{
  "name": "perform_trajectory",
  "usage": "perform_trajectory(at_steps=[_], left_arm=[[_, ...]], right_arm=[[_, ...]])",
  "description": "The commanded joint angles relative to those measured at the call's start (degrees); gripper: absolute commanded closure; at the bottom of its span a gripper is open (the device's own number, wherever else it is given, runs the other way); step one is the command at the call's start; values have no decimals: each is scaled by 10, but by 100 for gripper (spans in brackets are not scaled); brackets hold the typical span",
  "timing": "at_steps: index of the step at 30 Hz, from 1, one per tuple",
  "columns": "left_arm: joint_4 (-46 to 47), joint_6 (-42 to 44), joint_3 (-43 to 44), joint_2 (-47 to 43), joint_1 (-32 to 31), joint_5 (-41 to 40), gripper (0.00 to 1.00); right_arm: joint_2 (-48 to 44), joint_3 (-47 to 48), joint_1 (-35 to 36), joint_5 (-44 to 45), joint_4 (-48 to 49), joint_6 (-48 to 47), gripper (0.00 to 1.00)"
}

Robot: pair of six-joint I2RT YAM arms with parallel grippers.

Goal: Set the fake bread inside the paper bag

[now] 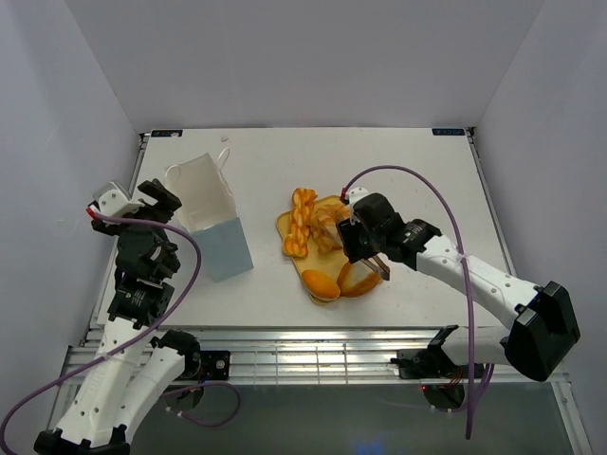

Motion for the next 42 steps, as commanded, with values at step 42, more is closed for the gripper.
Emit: perform_trajectory(at_steps=[42], left_arm=[[1, 3, 12, -2, -6, -4, 9]], right_arm=[[37, 424, 88, -182, -40, -19, 65]])
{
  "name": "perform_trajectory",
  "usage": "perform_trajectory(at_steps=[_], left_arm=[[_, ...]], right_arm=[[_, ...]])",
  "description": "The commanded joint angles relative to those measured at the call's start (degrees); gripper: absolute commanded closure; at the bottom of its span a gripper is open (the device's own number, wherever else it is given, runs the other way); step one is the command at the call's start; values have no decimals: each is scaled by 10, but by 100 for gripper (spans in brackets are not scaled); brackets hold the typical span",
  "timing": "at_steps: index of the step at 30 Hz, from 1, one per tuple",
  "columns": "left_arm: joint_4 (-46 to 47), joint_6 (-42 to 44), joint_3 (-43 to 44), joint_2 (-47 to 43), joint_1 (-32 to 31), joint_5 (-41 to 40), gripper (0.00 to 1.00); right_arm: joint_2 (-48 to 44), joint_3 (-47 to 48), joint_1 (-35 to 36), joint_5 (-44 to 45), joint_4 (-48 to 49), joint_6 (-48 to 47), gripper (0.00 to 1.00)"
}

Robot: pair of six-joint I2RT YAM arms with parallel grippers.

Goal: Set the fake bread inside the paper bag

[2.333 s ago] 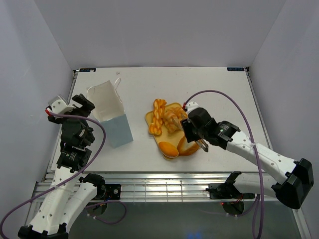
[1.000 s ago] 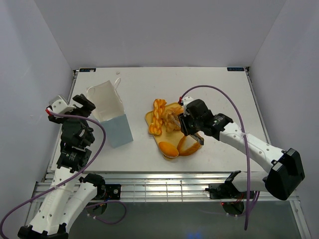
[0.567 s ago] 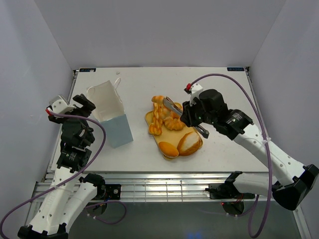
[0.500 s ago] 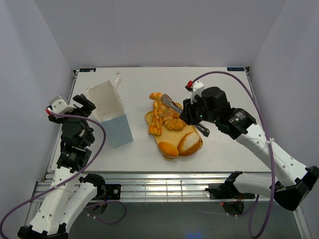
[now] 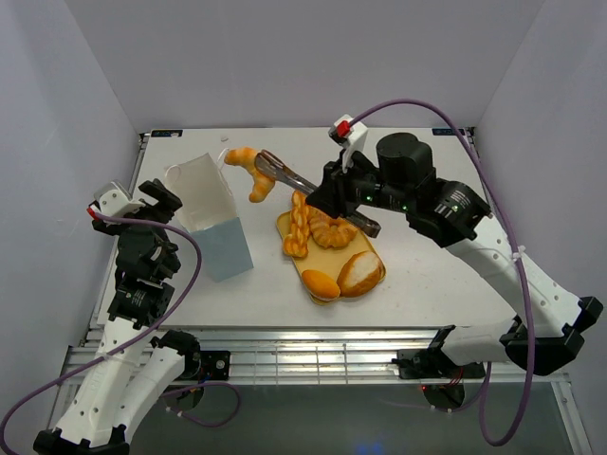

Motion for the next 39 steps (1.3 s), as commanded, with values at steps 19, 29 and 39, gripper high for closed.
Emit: perform_trajectory(at_steps=[19, 29, 39], left_arm=[[2, 3, 11, -2, -2, -1, 9], [3, 5, 10, -1, -4, -3, 9], [5, 6, 8, -1, -6, -2, 9]], right_arm=[[149, 160, 75, 4, 28, -19, 64], [223, 210, 75, 5, 33, -27, 64], [271, 240, 74, -6, 31, -25, 50]])
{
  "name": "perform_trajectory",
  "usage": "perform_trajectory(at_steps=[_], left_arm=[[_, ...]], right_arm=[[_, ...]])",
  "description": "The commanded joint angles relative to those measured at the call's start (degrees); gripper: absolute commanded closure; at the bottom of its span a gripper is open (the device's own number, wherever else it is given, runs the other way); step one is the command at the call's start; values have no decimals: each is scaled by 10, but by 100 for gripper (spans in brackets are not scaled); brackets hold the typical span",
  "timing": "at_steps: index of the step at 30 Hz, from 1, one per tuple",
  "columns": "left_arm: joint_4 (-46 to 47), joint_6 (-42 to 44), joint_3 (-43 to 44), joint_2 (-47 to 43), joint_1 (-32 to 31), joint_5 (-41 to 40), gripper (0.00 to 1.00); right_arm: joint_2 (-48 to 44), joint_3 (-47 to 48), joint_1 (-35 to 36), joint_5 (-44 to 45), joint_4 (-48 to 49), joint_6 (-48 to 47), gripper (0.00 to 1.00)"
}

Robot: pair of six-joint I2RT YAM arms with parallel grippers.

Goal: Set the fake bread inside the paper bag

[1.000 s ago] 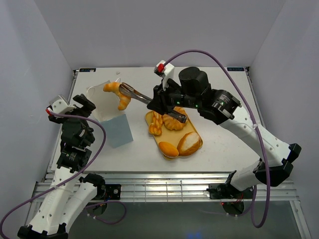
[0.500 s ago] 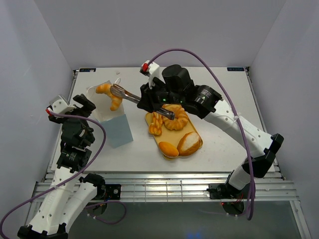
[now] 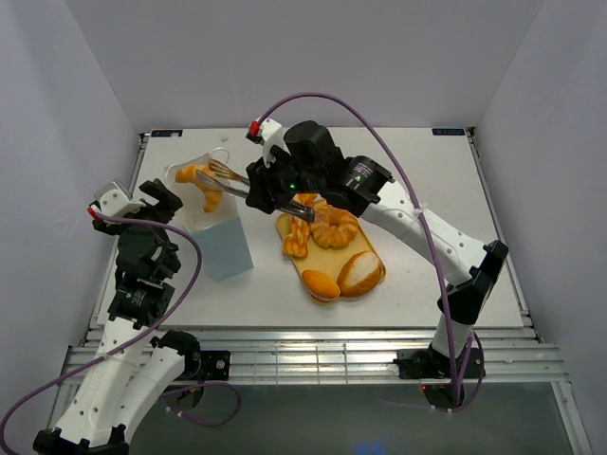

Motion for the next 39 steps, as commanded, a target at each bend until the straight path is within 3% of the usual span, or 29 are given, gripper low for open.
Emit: perform_trajectory(at_steps=[1, 5, 14, 30, 39], left_arm=[[5, 6, 8, -1, -4, -1, 9], [4, 6, 10, 0, -4, 4, 10], [5, 5, 7, 2, -5, 5, 10], [3, 8, 10, 2, -5, 4, 10], [1, 4, 12, 1, -5, 13, 10]], right_arm=[[1, 31, 3, -8, 34, -5, 48], [-3, 29, 3, -8, 29, -4, 43], [-50, -7, 3, -25, 33, 2, 42], [-282, -305, 3, -62, 109, 39, 44], [-387, -453, 3, -14, 120, 76, 44]])
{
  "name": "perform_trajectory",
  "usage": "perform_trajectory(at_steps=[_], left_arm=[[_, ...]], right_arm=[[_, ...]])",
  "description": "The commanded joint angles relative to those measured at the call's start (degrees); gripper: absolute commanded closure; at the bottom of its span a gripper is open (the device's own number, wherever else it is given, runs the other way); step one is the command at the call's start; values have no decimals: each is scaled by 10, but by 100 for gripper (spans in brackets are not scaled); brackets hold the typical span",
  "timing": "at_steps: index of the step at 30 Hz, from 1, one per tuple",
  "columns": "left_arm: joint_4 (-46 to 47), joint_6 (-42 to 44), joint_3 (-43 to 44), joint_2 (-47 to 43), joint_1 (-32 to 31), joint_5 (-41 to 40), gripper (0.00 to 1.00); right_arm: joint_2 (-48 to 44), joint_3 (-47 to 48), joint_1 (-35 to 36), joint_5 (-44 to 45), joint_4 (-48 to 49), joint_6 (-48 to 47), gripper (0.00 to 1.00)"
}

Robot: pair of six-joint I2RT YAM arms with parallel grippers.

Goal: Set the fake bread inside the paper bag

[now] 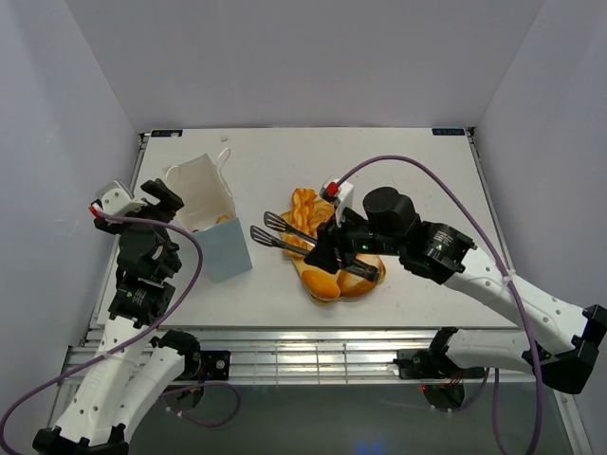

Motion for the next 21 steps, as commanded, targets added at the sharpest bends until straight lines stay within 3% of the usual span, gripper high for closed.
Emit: perform_trajectory(at_steps=[1, 9, 21], left_arm=[[0, 1, 12, -1, -2, 10, 10], [-2, -1, 12, 2, -3, 15, 10], [-9, -7, 15, 10, -3, 22, 11]], right_arm=[[-44, -31, 3, 23, 35, 26, 44], [-110, -104, 3, 90, -44, 31, 44], [-193, -159, 3, 93, -167, 58, 44]])
